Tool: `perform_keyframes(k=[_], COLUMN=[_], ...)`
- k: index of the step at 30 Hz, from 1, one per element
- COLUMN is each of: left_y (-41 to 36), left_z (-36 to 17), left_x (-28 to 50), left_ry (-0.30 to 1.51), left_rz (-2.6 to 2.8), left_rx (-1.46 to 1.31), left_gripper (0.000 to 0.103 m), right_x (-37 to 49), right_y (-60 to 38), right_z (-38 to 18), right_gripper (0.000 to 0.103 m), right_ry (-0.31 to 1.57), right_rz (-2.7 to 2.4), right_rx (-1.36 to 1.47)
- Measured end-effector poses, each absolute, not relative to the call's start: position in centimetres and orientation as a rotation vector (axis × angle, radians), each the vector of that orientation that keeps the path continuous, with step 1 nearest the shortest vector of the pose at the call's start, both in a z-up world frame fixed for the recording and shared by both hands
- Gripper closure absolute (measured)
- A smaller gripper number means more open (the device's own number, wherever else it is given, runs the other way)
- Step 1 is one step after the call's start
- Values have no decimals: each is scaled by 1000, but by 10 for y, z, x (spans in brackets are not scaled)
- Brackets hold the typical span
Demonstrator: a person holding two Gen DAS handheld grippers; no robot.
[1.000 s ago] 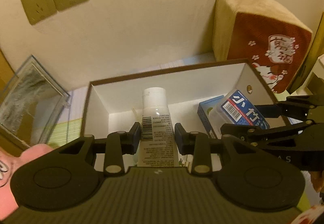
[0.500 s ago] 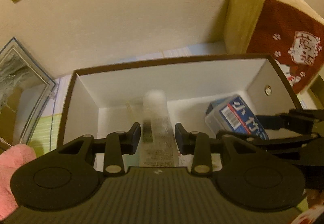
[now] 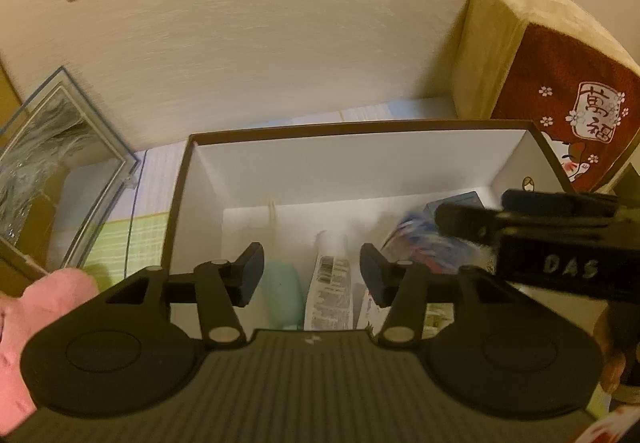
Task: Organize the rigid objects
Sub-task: 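Lower the tube into the brown box and open the left gripper while the right releases the blue box, then withdraw both grippers from the brown box back toward the cloth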
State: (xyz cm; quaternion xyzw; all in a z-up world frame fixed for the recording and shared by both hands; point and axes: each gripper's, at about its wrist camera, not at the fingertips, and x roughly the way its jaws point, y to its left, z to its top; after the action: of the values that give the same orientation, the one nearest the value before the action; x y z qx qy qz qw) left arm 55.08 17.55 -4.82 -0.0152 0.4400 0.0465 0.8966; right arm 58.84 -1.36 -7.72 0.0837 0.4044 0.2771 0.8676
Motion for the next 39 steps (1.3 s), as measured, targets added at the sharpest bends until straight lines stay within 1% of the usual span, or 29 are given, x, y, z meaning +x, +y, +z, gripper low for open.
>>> perform_keyframes(k=[12, 29, 39], left_y=[173, 156, 143], left_z=[-24, -4, -2], left_x=[493, 382, 328], left_ry=[884, 865, 861], left_rz=[102, 128, 152], left_rx=[-72, -116, -128], left_gripper=[50, 50, 50], right_x=[536, 437, 391], right_y=[-44, -81, -91], right_z=[-49, -24, -21], right_gripper=[24, 24, 24], right_ry=[811, 853, 893], right_rz=[605, 628, 642], right_rx=[129, 135, 133])
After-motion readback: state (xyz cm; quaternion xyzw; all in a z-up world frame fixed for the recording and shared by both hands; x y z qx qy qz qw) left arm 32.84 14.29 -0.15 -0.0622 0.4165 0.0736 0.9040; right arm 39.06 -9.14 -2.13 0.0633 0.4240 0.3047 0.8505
